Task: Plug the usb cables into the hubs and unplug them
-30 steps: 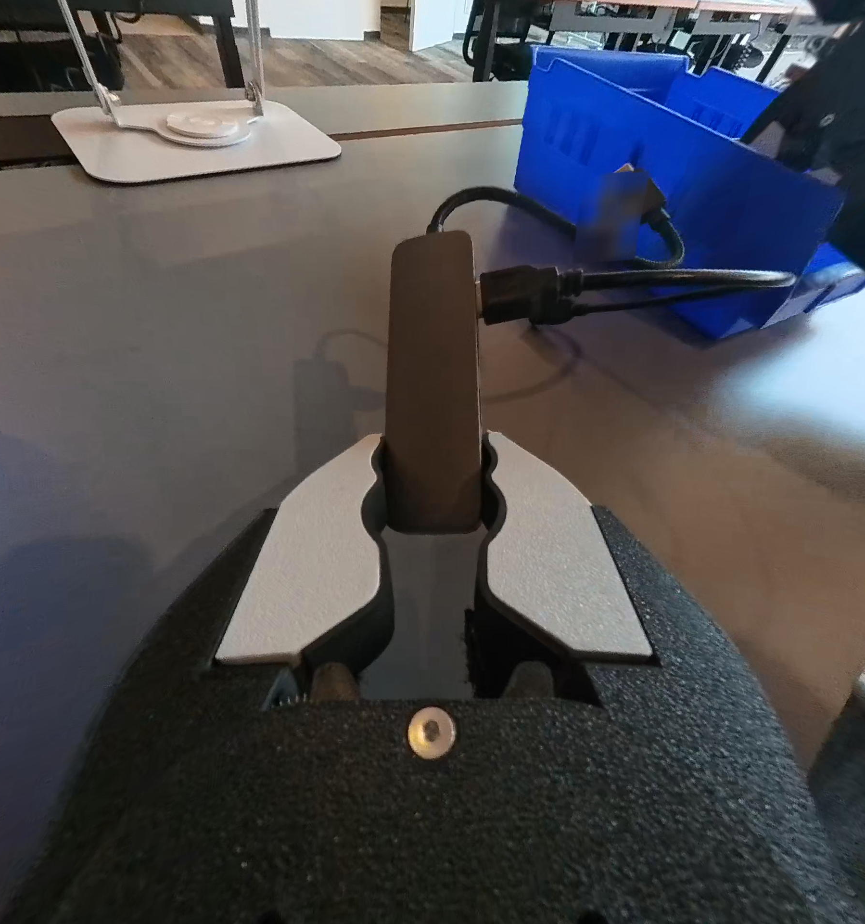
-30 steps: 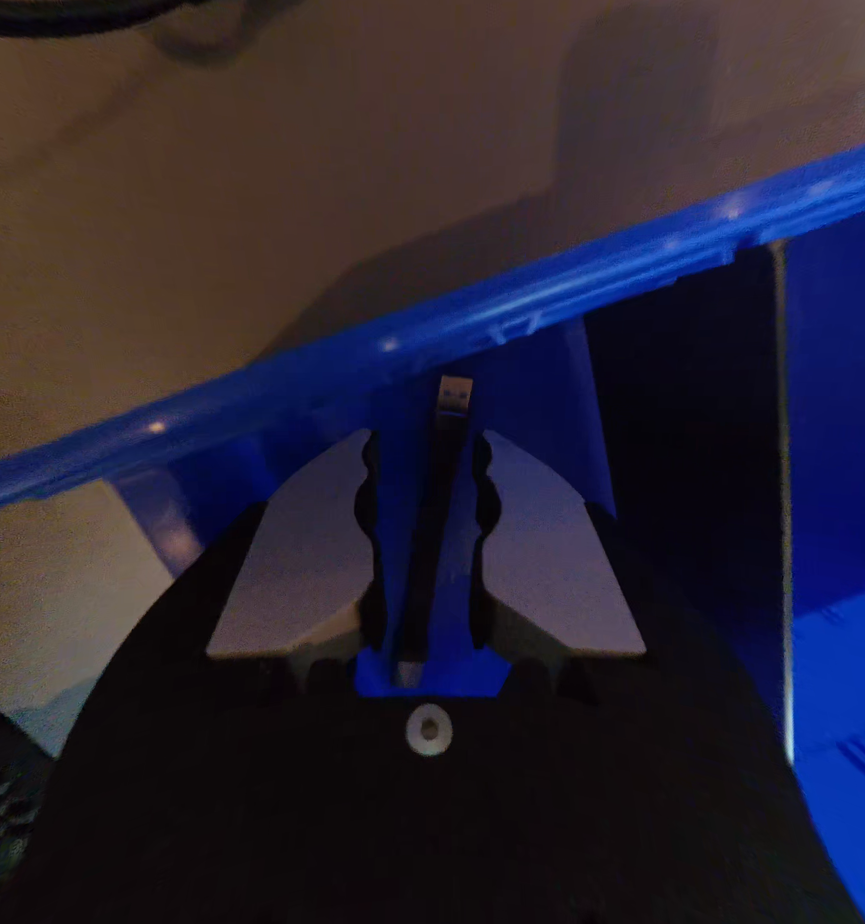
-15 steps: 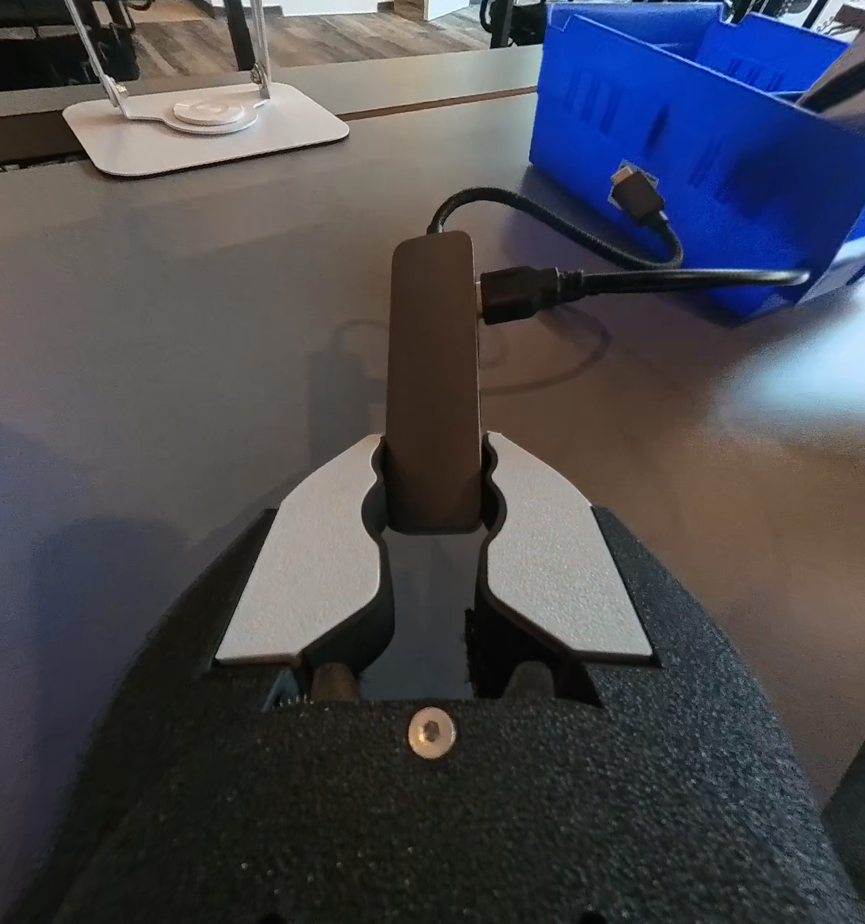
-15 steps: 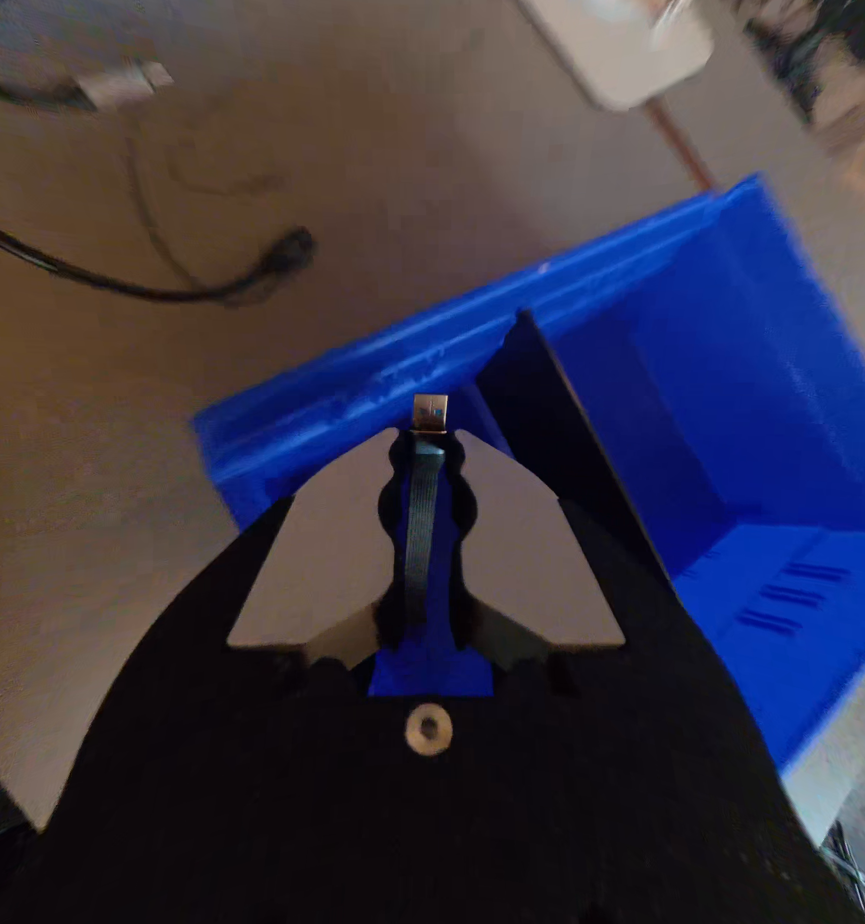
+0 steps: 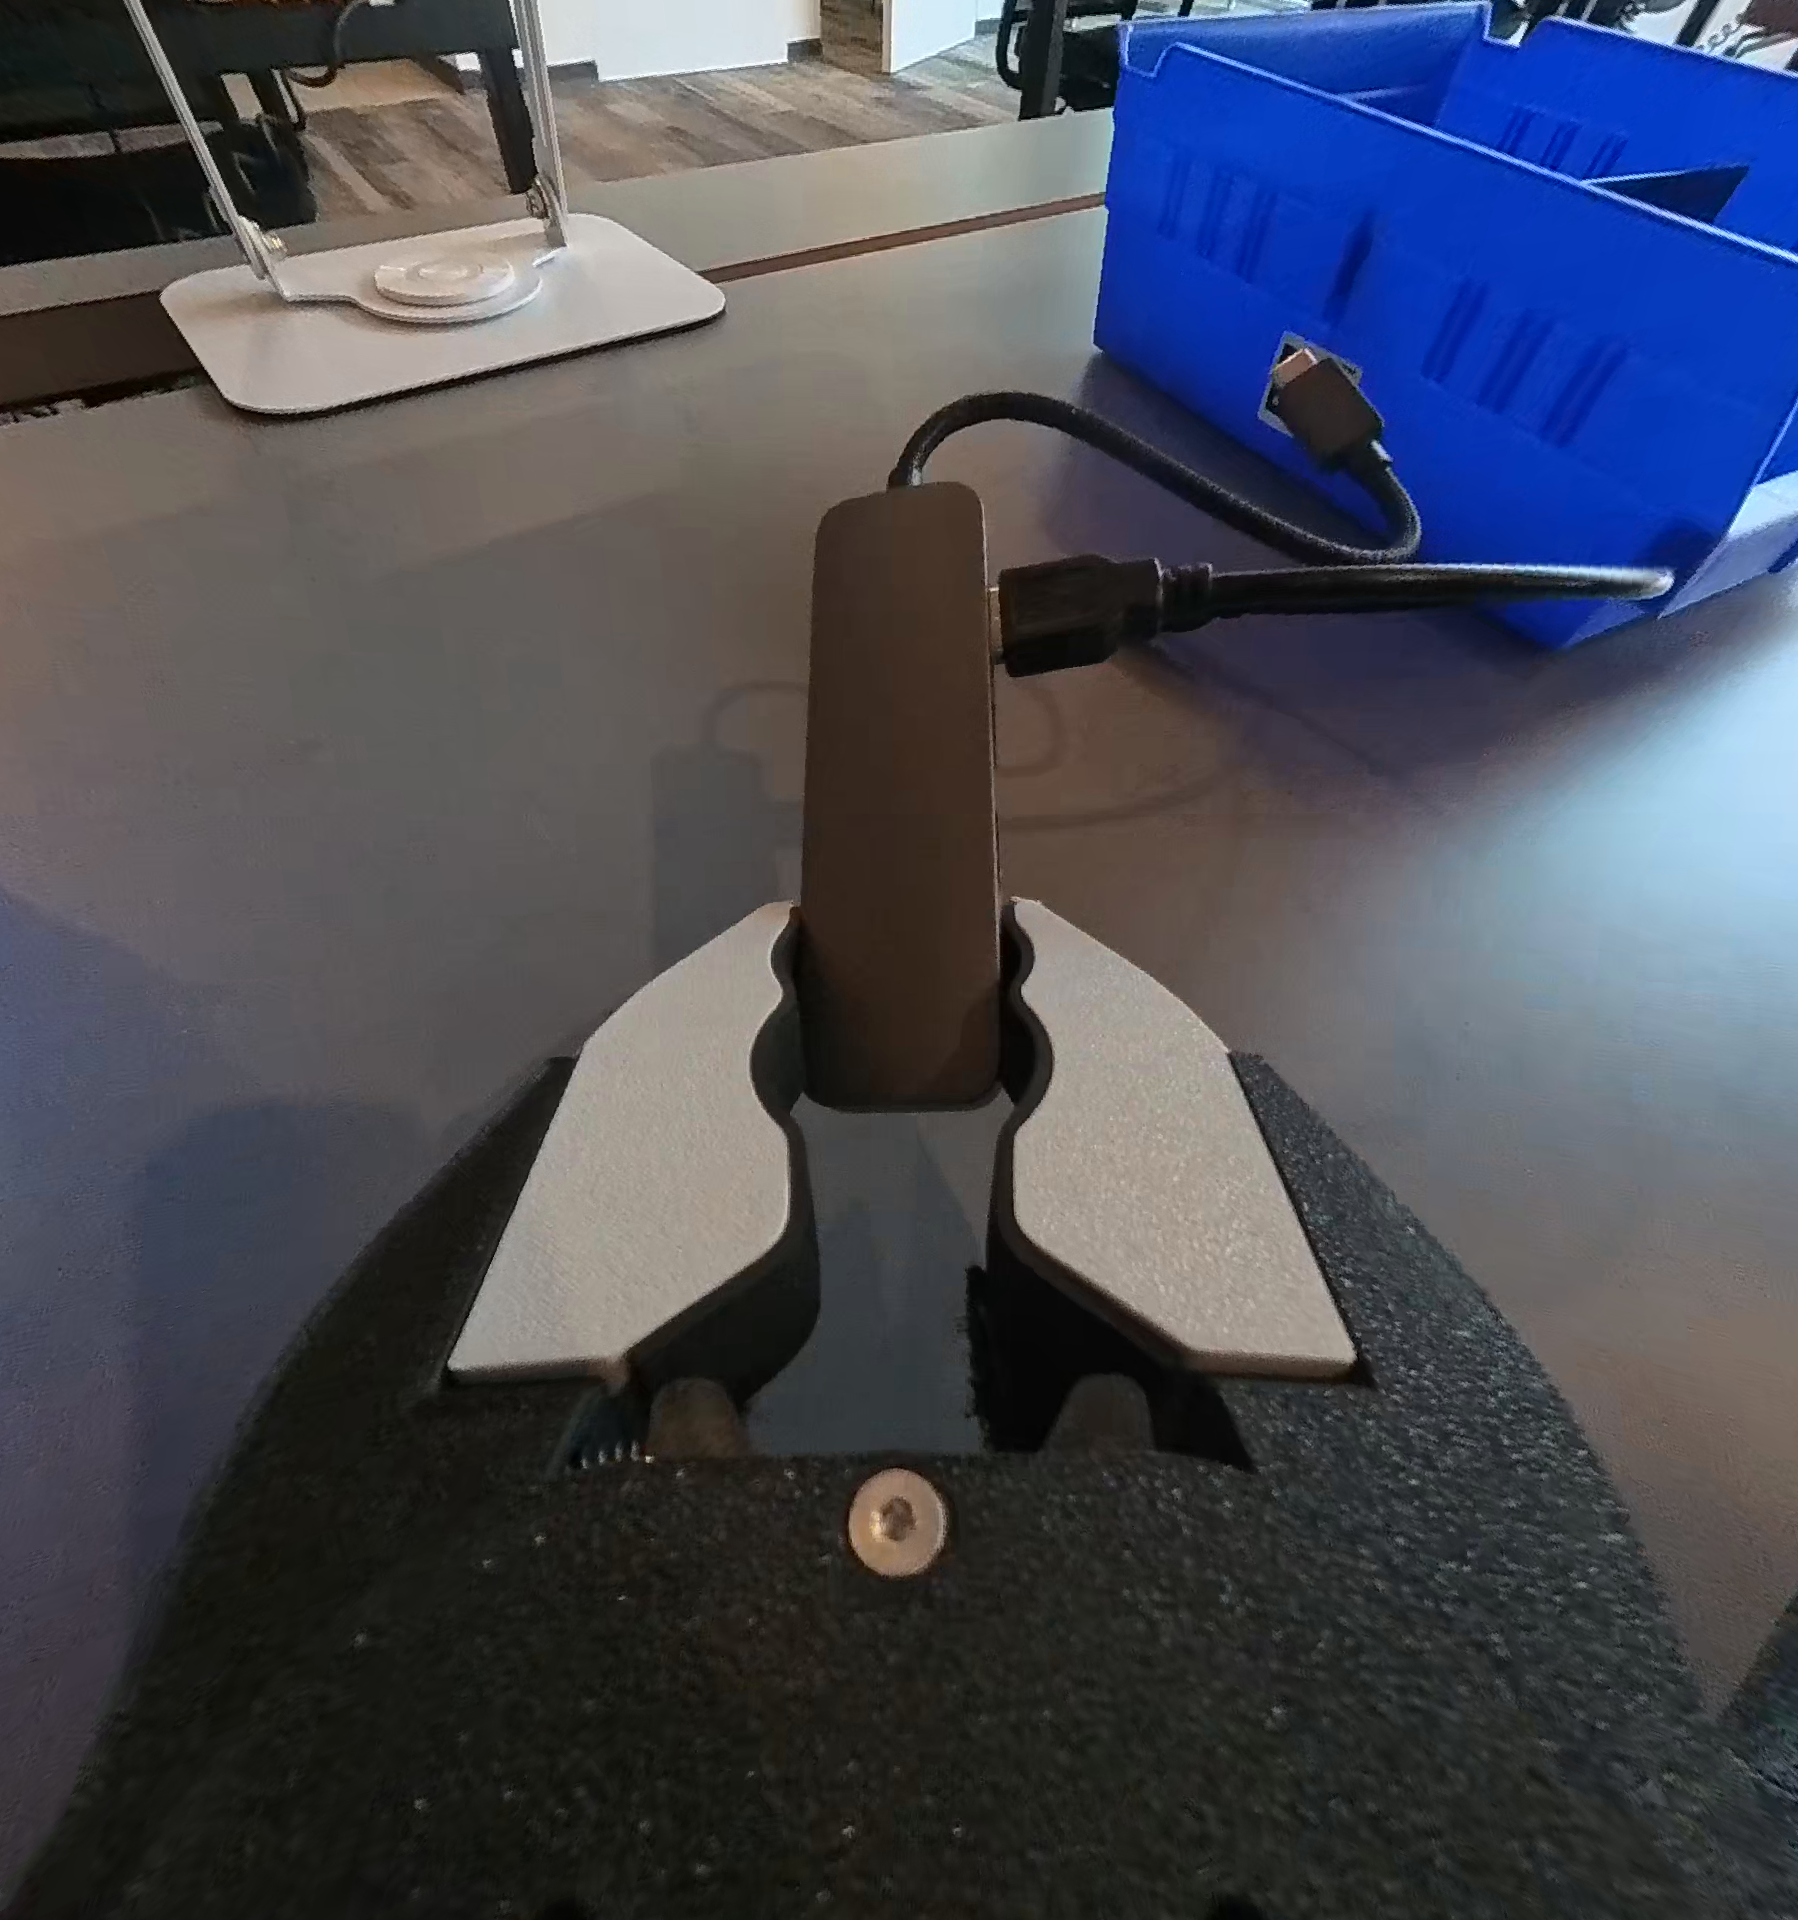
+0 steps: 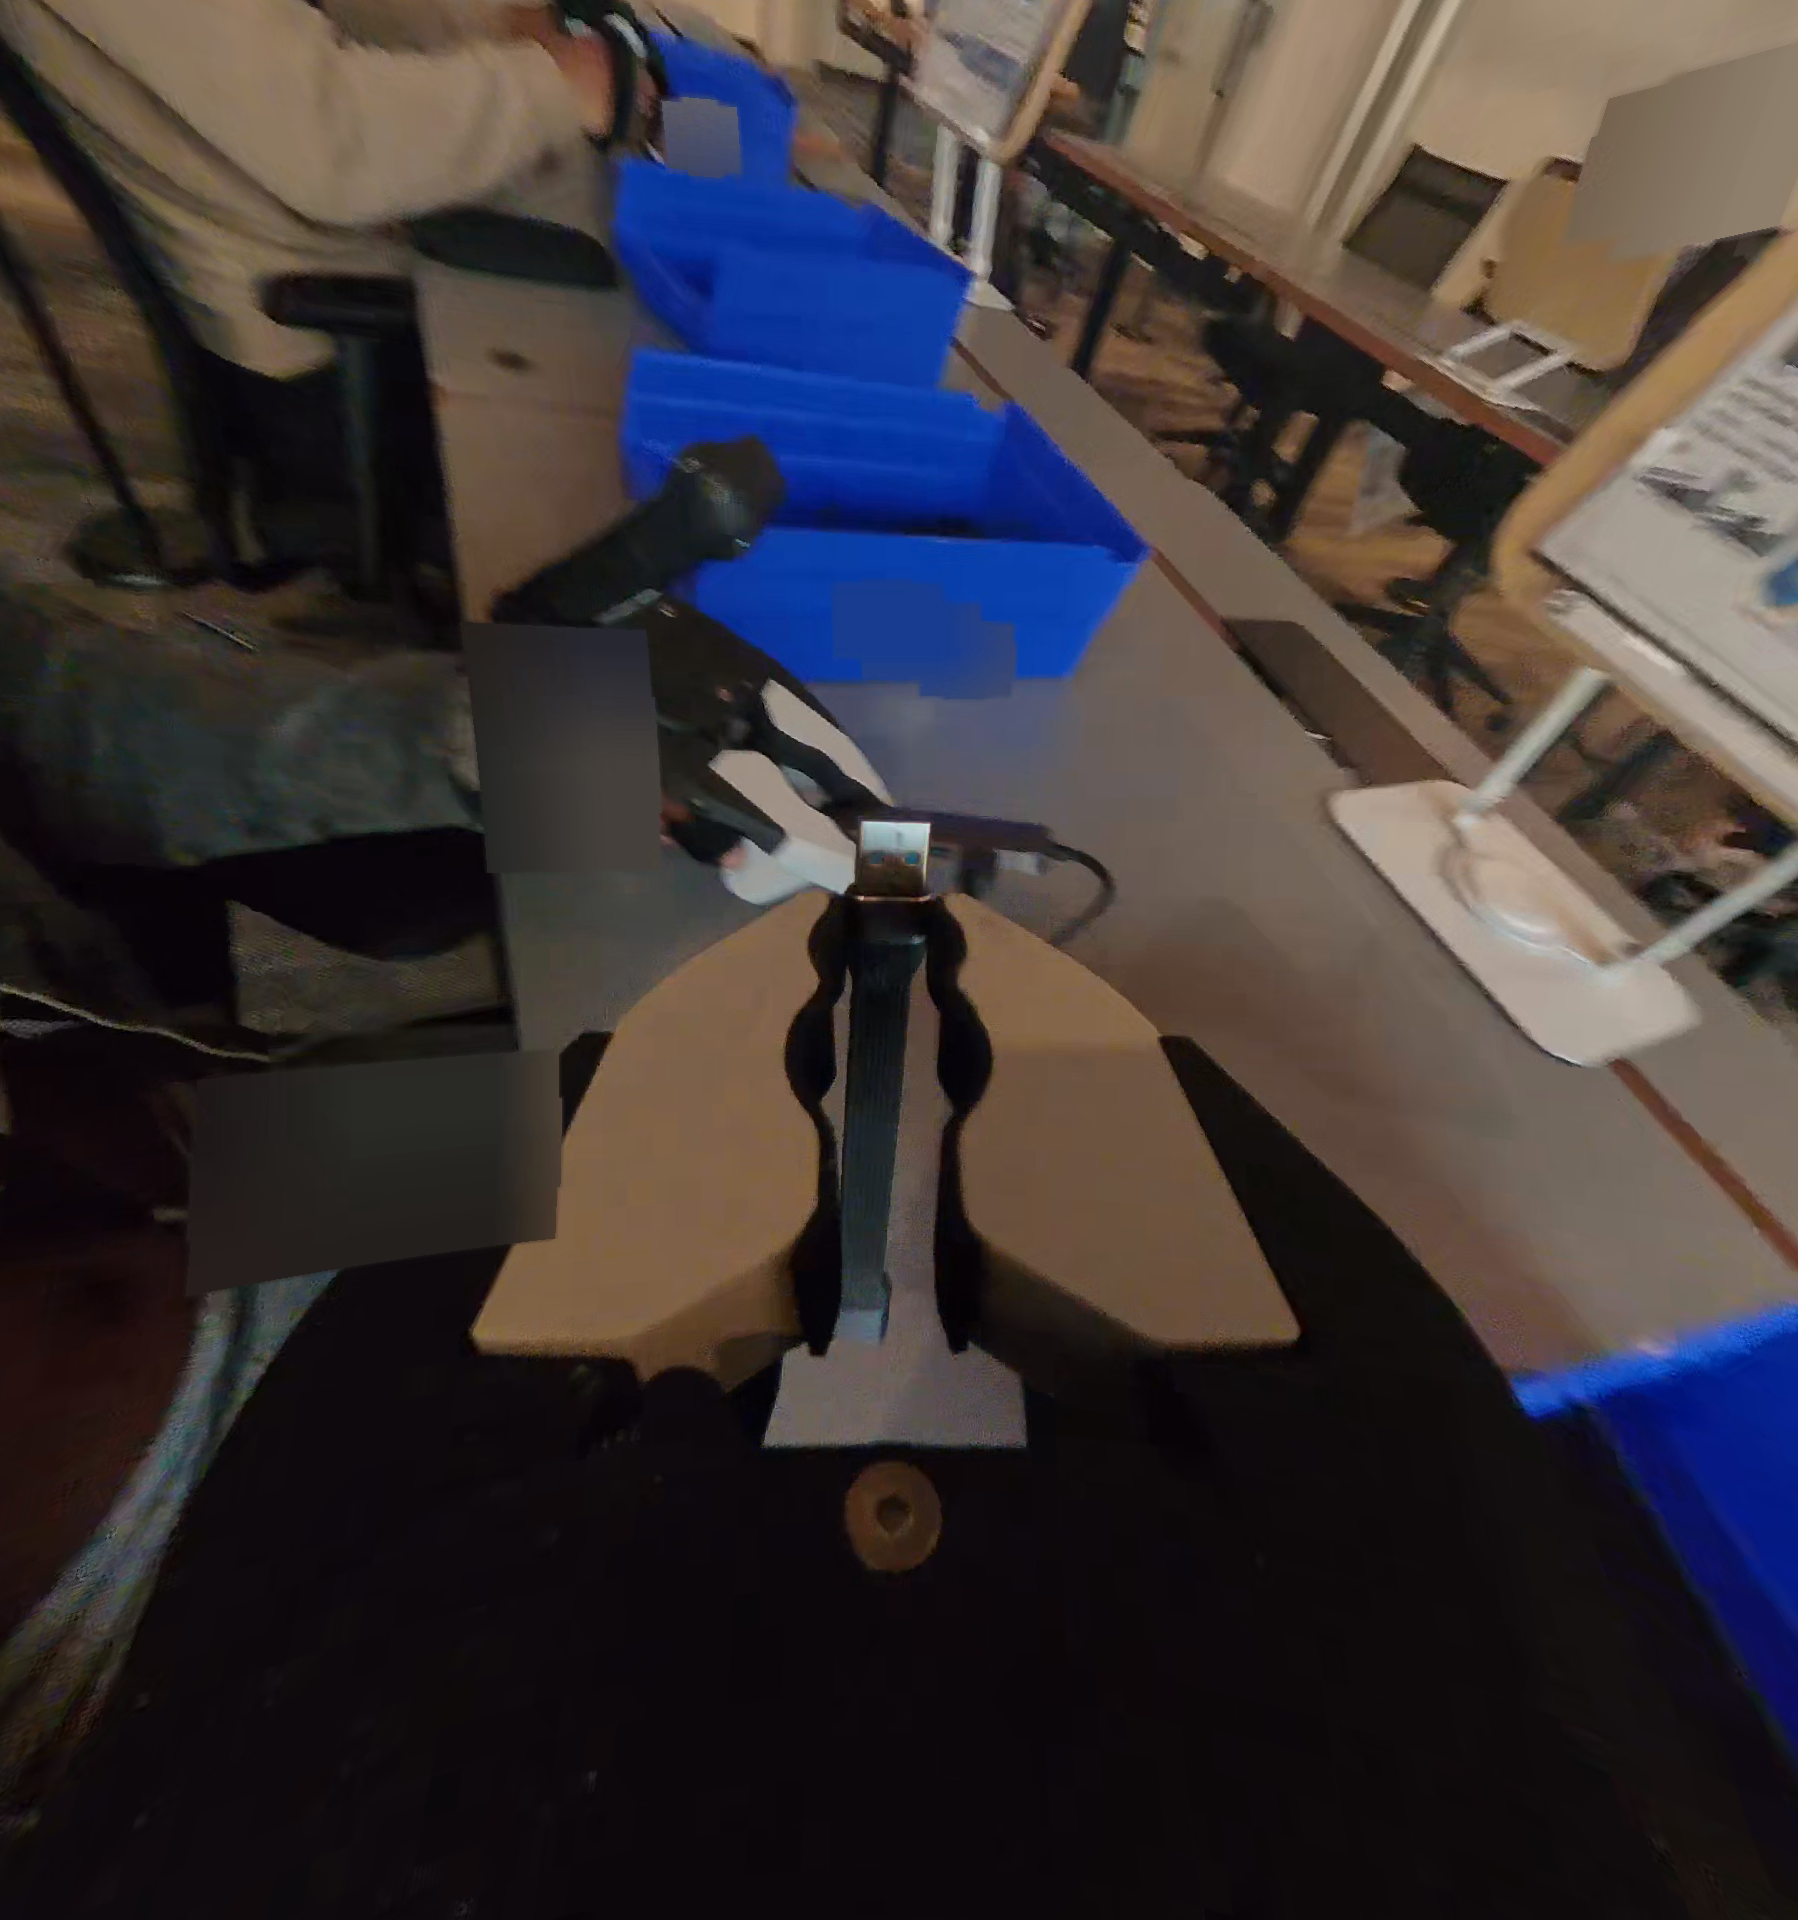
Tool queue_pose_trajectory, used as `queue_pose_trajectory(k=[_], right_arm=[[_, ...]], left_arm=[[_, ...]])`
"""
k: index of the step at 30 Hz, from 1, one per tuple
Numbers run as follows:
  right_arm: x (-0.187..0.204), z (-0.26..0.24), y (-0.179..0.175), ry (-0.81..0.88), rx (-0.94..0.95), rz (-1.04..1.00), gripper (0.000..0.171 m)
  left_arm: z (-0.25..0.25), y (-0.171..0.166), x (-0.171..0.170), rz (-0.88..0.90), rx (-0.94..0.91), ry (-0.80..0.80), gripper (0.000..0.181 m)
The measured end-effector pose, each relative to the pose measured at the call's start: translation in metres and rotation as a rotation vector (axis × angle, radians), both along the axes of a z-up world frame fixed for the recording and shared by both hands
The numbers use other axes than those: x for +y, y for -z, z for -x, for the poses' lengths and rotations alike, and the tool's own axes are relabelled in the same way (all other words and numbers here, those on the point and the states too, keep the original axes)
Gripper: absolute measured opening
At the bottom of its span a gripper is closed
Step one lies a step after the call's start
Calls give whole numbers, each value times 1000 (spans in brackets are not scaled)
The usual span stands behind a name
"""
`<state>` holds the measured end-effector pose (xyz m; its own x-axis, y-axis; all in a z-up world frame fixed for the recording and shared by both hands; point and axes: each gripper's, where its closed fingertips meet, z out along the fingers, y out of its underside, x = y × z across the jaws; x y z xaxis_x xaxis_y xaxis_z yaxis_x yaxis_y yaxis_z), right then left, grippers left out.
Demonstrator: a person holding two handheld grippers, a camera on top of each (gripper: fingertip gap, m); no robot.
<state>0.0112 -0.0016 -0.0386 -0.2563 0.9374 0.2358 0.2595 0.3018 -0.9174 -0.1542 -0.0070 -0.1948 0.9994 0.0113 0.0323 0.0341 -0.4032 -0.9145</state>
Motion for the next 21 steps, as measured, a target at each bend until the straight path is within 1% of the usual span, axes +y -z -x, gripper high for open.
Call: queue_pose_trajectory(k=[4, 7, 9, 11, 14, 16, 18, 21], right_arm=[[-35, 22, 17, -128, -4, 153, 14], [-44, 35, 28, -167, -20, 227, 14], [-49, 38, 29, -196, -16, 269, 14], [-53, 37, 25, -236, 8, 322, 14], [-68, 25, 4, -396, 121, 483, 14], [-72, 20, -6, -464, 170, 576, 14], [-71, 21, -5, -462, 173, 583, 14], [-70, 25, 4, -423, 137, 538, 14]], left_arm=[[0, -1, 0, -7, 1, 3, 34], [-1, -3, -1, -21, -15, 15, 34], [-2, -4, -1, -30, -33, 24, 34], [-2, -5, -2, -36, -49, 30, 34], [-2, -6, -2, -42, -66, 37, 34], [-3, -6, -2, -46, -74, 42, 34], [-3, -7, -2, -52, -82, 47, 34], [-4, -7, -3, -55, -94, 58, 34]])
